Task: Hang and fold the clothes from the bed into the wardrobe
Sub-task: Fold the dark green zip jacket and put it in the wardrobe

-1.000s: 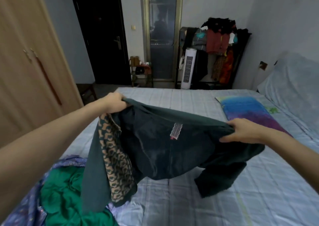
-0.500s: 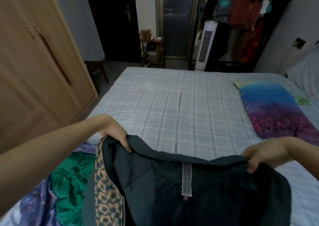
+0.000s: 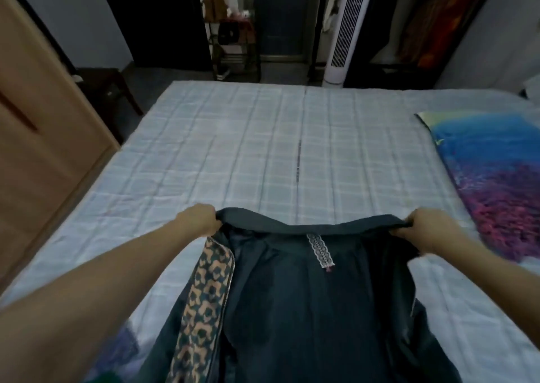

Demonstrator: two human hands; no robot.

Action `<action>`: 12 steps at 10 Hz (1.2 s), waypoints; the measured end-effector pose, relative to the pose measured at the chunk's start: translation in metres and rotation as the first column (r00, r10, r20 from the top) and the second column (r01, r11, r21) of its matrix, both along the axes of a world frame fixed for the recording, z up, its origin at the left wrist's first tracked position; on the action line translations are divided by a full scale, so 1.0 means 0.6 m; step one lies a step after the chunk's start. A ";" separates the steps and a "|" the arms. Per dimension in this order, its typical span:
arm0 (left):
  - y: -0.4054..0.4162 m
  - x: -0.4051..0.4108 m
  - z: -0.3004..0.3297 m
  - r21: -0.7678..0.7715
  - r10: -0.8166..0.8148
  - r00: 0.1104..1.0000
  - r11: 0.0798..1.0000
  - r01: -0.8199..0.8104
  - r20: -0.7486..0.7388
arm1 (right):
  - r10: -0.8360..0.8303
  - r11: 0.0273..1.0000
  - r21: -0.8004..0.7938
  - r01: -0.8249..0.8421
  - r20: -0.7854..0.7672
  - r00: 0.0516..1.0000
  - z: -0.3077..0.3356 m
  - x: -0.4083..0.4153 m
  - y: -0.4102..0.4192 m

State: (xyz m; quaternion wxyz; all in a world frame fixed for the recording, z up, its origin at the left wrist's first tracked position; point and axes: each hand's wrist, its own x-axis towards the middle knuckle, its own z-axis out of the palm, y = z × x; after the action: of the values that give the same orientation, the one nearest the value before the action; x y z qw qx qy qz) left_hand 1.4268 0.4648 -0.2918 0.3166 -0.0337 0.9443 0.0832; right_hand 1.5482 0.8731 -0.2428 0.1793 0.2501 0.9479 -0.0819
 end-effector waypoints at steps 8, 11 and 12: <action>0.067 -0.157 -0.437 0.720 0.192 0.956 0.694 0.026 -0.220 | 0.127 0.985 -0.070 -0.157 -0.315 0.940 -0.464 -0.226 -0.145; -0.135 0.309 -0.348 0.444 0.015 0.673 0.762 0.471 -0.739 | 0.454 0.766 -0.195 -0.613 -0.511 0.730 -0.379 0.272 -0.389; -0.193 0.437 -0.378 0.231 -0.376 0.628 0.704 0.671 -0.681 | -0.105 0.994 -0.018 0.108 -0.455 0.884 -0.434 0.335 -0.372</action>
State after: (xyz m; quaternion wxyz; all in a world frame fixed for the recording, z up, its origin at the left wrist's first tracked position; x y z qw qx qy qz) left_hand 1.6889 0.3489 -0.5186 0.0169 0.3564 0.9094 0.2136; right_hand 1.7491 0.6497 -0.5034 -0.0535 0.2764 0.9486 -0.1443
